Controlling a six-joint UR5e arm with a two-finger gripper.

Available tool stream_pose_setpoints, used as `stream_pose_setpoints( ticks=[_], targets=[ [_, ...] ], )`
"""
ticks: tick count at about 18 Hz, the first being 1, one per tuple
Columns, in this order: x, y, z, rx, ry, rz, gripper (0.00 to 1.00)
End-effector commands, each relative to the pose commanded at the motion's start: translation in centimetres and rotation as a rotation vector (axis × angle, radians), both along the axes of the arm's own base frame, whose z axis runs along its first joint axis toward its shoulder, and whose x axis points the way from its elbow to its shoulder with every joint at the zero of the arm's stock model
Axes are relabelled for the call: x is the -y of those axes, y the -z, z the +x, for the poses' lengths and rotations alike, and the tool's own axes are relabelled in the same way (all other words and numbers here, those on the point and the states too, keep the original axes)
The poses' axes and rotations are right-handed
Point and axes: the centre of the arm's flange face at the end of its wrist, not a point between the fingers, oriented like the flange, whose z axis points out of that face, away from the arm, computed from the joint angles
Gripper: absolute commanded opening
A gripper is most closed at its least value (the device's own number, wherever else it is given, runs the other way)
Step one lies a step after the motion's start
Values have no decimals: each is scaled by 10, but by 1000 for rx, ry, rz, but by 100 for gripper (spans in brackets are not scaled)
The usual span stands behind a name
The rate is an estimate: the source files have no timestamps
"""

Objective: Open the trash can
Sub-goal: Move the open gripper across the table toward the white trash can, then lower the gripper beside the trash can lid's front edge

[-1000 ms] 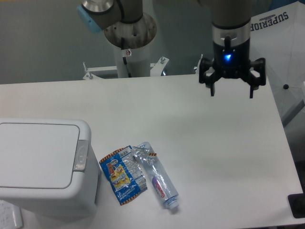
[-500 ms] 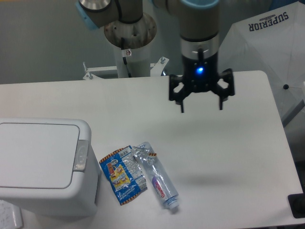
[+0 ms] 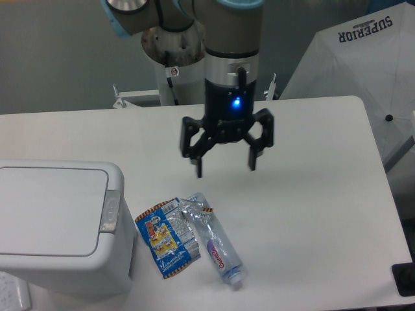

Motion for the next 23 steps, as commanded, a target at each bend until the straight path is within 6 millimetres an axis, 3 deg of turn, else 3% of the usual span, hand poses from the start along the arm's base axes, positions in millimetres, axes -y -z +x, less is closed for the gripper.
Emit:
stream_pose_setpoints(
  ticks=[12, 23],
  targets=[
    [-40, 21, 32, 40, 34, -10, 100],
    [-55, 25, 47, 44, 65, -13, 100]
  ],
)
